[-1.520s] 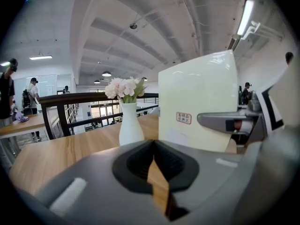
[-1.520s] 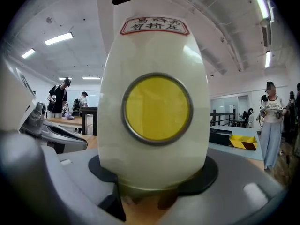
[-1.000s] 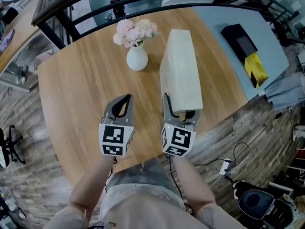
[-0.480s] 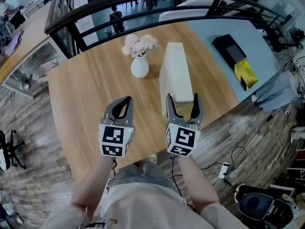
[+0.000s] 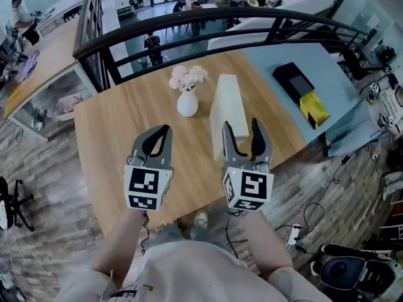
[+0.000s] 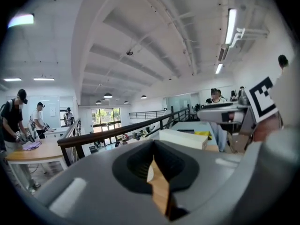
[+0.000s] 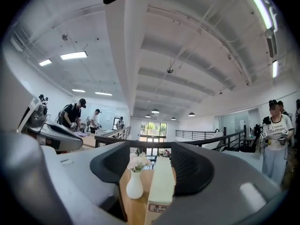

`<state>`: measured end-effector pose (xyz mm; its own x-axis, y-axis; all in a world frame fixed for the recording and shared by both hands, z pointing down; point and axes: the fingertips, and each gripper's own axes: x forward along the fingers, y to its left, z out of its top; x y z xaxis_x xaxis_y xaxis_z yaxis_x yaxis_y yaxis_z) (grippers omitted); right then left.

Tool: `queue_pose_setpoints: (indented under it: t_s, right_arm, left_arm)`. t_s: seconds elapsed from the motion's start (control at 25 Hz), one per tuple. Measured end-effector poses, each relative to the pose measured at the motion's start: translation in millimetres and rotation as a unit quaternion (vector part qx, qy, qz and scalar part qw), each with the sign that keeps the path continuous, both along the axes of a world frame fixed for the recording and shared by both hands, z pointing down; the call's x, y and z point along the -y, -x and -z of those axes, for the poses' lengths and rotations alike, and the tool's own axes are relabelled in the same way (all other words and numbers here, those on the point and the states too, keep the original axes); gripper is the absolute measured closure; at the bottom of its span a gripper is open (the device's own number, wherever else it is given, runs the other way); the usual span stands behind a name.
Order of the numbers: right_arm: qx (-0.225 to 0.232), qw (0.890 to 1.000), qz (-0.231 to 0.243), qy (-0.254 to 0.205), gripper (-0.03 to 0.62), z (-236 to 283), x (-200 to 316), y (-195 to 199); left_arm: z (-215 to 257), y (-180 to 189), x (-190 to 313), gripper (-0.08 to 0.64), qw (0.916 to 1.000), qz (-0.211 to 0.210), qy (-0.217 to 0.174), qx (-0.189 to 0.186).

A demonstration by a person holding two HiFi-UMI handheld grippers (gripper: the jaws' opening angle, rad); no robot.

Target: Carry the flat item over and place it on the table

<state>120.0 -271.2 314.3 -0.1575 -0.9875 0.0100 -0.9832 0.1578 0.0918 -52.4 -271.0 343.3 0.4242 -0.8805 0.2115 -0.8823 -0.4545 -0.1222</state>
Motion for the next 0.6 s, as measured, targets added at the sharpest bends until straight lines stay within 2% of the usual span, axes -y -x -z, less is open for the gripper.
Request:
queue_pose_setpoints:
  t_s: [0.12,0.28,0.44,0.6]
  right_arm:
    - [0.029,0.999,0.018,-0.01,0.341,28.8,-7.3,-2.2]
    - [0.089,0.995,0.045,-0.011,0.413,60.2,-22.1,1.2]
    - [0.094,0.993,0.062,-0.034,0.448,90.9,-36.3,13.0]
    - [0.083,0.993,0.075,-0.046,0.493,99.5,-44.9,26.2]
  left_arm:
    - [28.9,8.9,-7.7,0.558,0.9996,-0.002,-0.017,-0.021]
    - [62.5,19.5,-17.8,0.558,0.9986,0.0,-0.045,-0.026]
    - [87.5,24.4,-25.9,0.558,0.9969,-0.001,-0.067,-0.042]
    - [95.7,26.3,-29.3,0.558,0.996,-0.002,-0.076,-0.047]
